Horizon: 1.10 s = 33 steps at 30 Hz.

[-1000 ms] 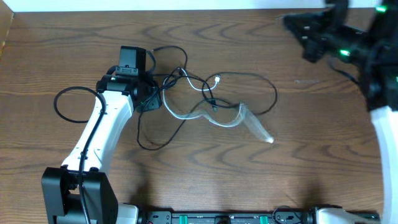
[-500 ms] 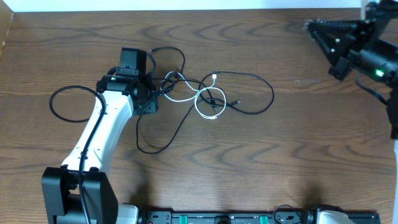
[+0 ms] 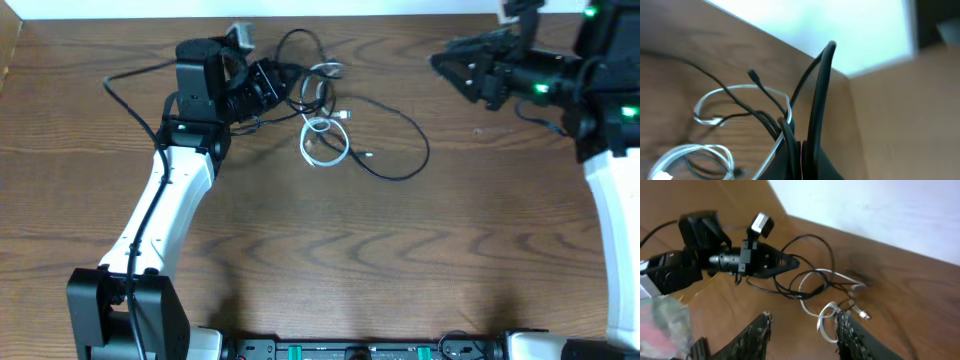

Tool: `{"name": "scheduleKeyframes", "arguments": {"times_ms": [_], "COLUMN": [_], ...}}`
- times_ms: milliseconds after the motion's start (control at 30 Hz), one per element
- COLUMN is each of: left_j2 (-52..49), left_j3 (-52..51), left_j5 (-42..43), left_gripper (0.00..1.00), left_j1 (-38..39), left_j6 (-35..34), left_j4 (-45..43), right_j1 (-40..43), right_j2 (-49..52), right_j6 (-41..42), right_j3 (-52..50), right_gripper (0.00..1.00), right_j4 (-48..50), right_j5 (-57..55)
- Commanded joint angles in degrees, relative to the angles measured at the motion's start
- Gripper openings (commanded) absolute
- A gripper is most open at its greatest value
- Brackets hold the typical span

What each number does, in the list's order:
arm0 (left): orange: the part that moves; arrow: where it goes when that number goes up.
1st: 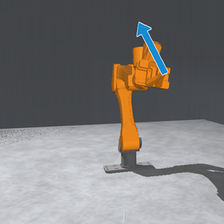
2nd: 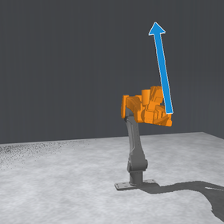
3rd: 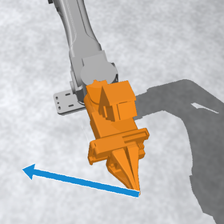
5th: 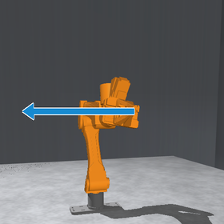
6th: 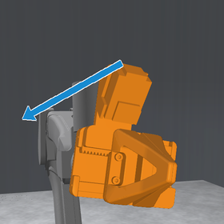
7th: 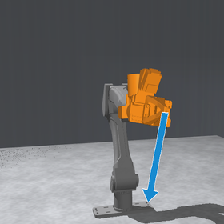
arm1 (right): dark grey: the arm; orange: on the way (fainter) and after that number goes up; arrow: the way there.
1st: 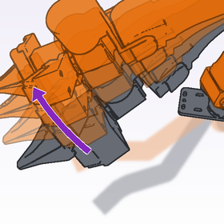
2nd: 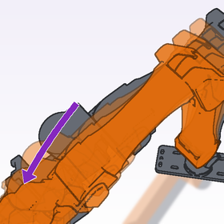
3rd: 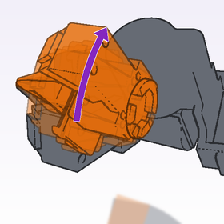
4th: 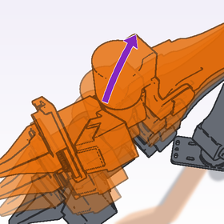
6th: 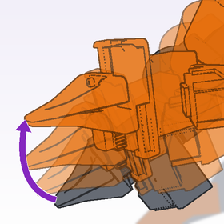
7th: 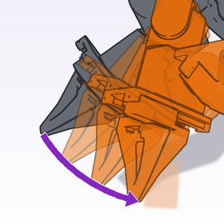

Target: Untangle cables

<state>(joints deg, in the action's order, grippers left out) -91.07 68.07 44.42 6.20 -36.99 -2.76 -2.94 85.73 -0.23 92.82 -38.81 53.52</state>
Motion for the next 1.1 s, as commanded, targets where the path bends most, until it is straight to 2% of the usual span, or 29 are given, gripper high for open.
{"name": "scheduleKeyframes", "arguments": {"times_ms": [0,167,333,433,700,833,1067], "left_j2": [1.0,1.0,1.0,1.0,1.0,1.0,1.0], "left_j3": [0.3,0.3,0.3,0.3,0.3,0.3,0.3], "left_j5": [12.7,23.1,28.3,28.8,30.0,29.5,29.5], "left_gripper": [0.08,0.08,0.08,0.08,0.08,0.08,0.08], "left_j1": [-0.2,-0.1,-0.1,-0.1,-0.1,-0.1,-0.1], "left_j6": [7.0,11.8,11.9,11.2,11.3,11.5,11.2], "left_j4": [-0.9,-0.8,-0.8,-0.7,0.4,2.1,7.1], "right_j1": [-2.5,-6.4,-9.6,-10.3,-10.5,-10.4,-11.1], "right_j2": [1.7,4.6,8.5,11.1,16.1,15.2,9.7], "right_j6": [-2.2,-2.2,-2.2,-2.4,-11.6,-17.6,-26.3], "right_j3": [0.1,0.1,0.1,0.1,0.1,0.1,0.1], "right_gripper": [0.42,0.45,0.45,0.45,0.48,0.47,0.47], "right_j4": [-0.2,-0.5,-1.2,-2.1,-7.2,-7.5,-10.2], "right_j5": [-1.2,-5.0,-8.7,-11.2,-8.9,-3.1,-1.9]}}
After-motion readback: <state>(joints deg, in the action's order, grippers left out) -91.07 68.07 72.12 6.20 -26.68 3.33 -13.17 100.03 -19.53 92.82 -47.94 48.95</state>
